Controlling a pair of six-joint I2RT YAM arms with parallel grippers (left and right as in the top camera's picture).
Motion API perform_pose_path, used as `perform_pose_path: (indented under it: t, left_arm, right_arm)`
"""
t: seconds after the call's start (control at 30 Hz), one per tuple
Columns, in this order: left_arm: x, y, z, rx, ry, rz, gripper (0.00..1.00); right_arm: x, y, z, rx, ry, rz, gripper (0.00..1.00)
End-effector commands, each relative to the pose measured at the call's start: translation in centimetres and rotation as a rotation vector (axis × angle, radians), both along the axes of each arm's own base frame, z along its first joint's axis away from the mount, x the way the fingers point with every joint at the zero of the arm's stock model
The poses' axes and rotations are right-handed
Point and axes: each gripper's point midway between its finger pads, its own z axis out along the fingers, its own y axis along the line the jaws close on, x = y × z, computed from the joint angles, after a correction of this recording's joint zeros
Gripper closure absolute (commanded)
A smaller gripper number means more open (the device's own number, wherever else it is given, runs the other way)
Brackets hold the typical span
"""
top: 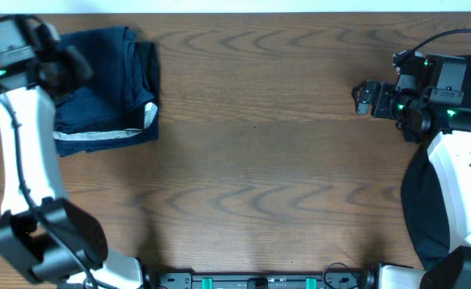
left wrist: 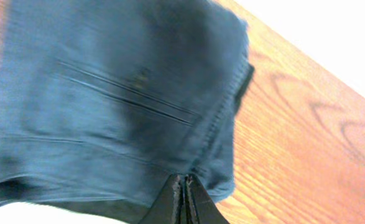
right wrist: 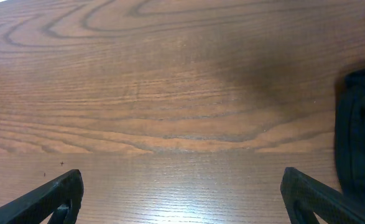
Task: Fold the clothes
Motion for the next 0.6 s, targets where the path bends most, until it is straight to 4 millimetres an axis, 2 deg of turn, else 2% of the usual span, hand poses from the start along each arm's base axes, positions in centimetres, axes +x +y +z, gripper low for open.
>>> perform_pose_path:
  t: [0.0, 0.17, 0.27, 0.33, 0.43, 0.57]
  left_arm:
    - [0.6, -2.6, -4.6, -0.056, 0.099, -0.051, 0.94]
    - [1.1, -5.3, -10.0, -0.084, 0.221, -0.109, 0.94]
    - [1.0, -6.0, -13.0, -0.099, 0.288, -0.123, 0.94]
    - [0.9, -6.1, -14.2, -0.106, 0.316, -0.123, 0.94]
    - [1.0, -6.0, -14.2, -0.109, 0.314, -0.123, 0.94]
    - [2.0, -7.0, -10.8, -0.158, 0.22, -0.158, 0.94]
  right_arm:
    - [0.0, -0.3, -0.2, -0.001, 0.004, -0.011, 0.01]
    - [0.0, -0.3, -0.2, -0.001, 0.004, -0.011, 0.01]
    - [0.0, -0.3, -0.2, -0.001, 0.005, -0.011, 0.01]
    - [0.0, -0.3, -0.2, -0.001, 0.004, -0.011, 0.01]
    - [0.0, -0.3, -0.2, -0.001, 0.005, -0.011, 0.01]
    - [0.0, -0.3, -0.2, -0.001, 0.004, -0.011, 0.01]
